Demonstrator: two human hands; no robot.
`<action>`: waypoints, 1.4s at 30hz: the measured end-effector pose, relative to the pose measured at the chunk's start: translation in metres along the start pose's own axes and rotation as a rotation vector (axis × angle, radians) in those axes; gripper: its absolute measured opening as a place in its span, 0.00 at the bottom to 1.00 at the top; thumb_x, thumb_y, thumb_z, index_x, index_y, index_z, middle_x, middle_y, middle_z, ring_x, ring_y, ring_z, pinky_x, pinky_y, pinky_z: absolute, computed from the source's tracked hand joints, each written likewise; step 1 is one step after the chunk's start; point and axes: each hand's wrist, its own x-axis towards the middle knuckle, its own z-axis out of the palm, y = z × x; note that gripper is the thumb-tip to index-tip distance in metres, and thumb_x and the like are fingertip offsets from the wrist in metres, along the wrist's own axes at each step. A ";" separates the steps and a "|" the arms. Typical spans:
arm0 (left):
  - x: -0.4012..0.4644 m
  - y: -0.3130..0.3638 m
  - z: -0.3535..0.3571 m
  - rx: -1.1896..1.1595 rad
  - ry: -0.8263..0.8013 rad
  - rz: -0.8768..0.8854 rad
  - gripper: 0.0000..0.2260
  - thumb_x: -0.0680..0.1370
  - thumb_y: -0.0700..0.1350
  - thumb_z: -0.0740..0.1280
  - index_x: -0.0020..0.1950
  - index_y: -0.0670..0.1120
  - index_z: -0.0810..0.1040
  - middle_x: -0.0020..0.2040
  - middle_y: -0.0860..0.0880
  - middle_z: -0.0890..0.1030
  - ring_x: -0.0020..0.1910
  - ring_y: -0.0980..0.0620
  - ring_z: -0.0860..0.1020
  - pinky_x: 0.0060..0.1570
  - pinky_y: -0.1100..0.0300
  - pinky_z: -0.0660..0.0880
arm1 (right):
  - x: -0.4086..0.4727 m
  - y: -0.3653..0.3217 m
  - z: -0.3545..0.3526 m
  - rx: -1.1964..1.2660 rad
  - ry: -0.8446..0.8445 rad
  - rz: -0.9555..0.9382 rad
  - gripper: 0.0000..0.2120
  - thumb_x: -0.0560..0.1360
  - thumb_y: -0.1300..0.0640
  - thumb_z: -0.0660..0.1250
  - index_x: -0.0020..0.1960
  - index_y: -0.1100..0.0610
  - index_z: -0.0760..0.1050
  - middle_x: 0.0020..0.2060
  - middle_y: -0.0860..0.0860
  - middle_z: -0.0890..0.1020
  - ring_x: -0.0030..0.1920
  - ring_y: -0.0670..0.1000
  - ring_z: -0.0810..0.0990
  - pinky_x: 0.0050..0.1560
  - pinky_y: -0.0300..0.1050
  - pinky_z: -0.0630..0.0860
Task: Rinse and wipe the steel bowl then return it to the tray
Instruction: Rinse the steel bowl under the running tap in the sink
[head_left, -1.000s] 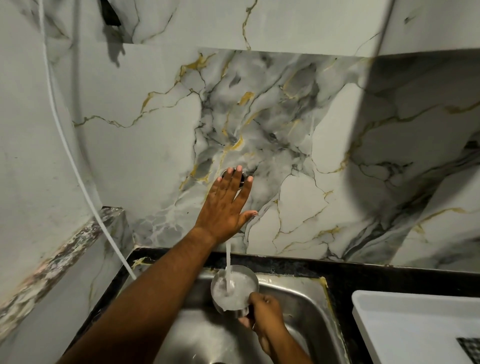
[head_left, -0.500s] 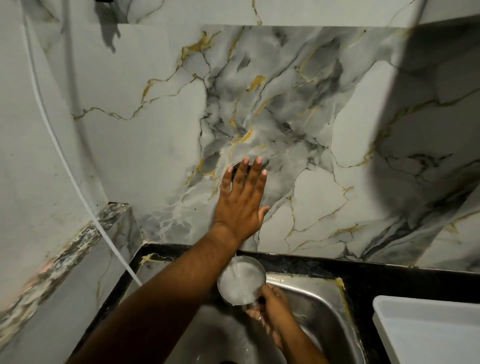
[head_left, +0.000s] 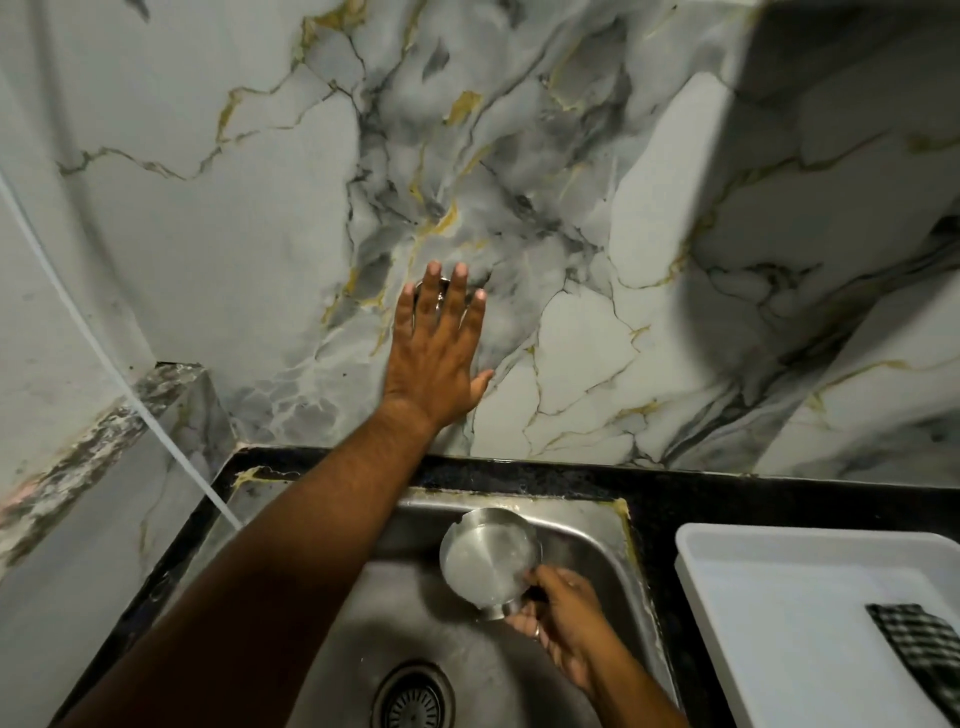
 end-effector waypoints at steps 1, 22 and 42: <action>0.000 0.000 0.001 0.007 -0.007 -0.001 0.45 0.74 0.68 0.56 0.80 0.44 0.43 0.81 0.37 0.43 0.78 0.35 0.41 0.74 0.39 0.37 | 0.001 -0.007 0.000 -0.002 0.004 -0.016 0.05 0.76 0.68 0.64 0.47 0.69 0.76 0.35 0.65 0.85 0.39 0.63 0.84 0.38 0.59 0.85; -0.004 -0.004 0.003 -0.077 0.077 0.029 0.43 0.74 0.68 0.59 0.79 0.42 0.55 0.79 0.36 0.55 0.77 0.33 0.49 0.75 0.37 0.52 | -0.003 -0.037 -0.009 0.009 -0.040 -0.086 0.07 0.77 0.68 0.61 0.49 0.71 0.77 0.31 0.62 0.82 0.30 0.55 0.82 0.38 0.55 0.84; -0.002 -0.008 0.013 -0.138 0.183 0.054 0.41 0.74 0.67 0.60 0.77 0.41 0.61 0.78 0.36 0.59 0.77 0.33 0.51 0.75 0.38 0.52 | 0.001 -0.034 0.013 -0.035 -0.024 -0.085 0.06 0.77 0.68 0.63 0.48 0.70 0.77 0.28 0.59 0.80 0.26 0.51 0.79 0.43 0.59 0.84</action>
